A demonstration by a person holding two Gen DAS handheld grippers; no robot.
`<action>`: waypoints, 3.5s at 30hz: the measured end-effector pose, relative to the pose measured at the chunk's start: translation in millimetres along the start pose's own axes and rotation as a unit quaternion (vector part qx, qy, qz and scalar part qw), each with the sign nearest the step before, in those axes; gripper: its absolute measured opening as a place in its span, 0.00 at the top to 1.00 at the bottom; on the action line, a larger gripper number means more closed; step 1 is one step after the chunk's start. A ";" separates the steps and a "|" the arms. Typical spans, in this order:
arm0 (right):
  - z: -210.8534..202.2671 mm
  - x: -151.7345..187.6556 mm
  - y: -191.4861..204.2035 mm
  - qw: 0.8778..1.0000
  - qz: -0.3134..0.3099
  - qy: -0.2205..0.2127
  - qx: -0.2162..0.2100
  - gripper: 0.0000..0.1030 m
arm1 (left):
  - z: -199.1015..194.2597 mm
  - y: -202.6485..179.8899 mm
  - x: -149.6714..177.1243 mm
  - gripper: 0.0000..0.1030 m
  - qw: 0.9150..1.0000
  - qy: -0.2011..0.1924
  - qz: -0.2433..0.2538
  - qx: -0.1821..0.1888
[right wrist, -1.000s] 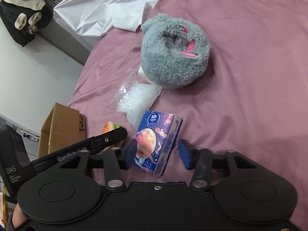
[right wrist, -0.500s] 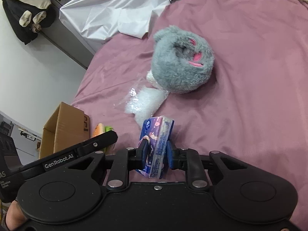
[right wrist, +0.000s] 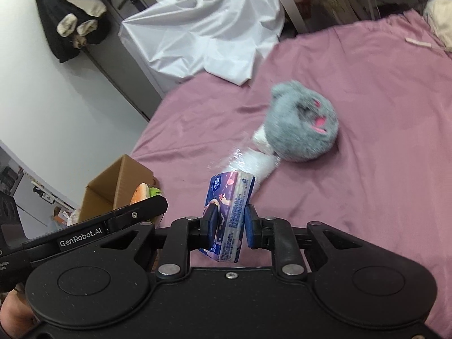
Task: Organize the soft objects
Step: 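Carry the burger plush with the left tool while the right carries the tissue pack to the box, then open the right tool over the box while the left opens, dropping both items inside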
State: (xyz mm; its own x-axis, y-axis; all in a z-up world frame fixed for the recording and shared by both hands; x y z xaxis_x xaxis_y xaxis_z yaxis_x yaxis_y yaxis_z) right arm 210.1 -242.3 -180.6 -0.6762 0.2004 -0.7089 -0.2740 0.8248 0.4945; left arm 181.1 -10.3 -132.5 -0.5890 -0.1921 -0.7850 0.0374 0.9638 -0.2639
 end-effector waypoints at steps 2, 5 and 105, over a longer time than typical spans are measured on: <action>-4.3 -0.3 6.0 1.000 -0.004 -0.007 -0.005 0.80 | -6.7 0.4 -1.7 0.48 1.000 -0.007 0.002 -0.001; -9.2 -0.3 16.5 1.000 -0.014 -0.014 -0.009 0.80 | -18.0 2.8 -4.0 0.48 1.000 -0.017 0.003 -0.002; 28.5 9.4 103.7 0.997 -0.075 -0.008 -0.035 0.44 | -56.7 156.1 -37.8 0.14 0.979 -0.091 -0.073 -0.170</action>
State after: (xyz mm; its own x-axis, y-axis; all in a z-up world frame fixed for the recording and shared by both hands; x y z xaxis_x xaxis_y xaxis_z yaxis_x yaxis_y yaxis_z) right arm 194.8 -139.8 -150.3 -0.6129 0.0866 -0.7854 -0.4183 0.8077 0.4155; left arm 163.4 157.9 -112.3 -0.4139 -0.3324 -0.8475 -0.3246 0.9236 -0.2038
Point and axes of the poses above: each gripper's, at about its wrist camera, not at the fingertips, and z roughly the way its jaws point, y to its left, x to its underside, the point moved 1 cm from there along z, roughly the way its jaws point, and after that the axes turned 7 degrees about -y, right-handed, at the moved point
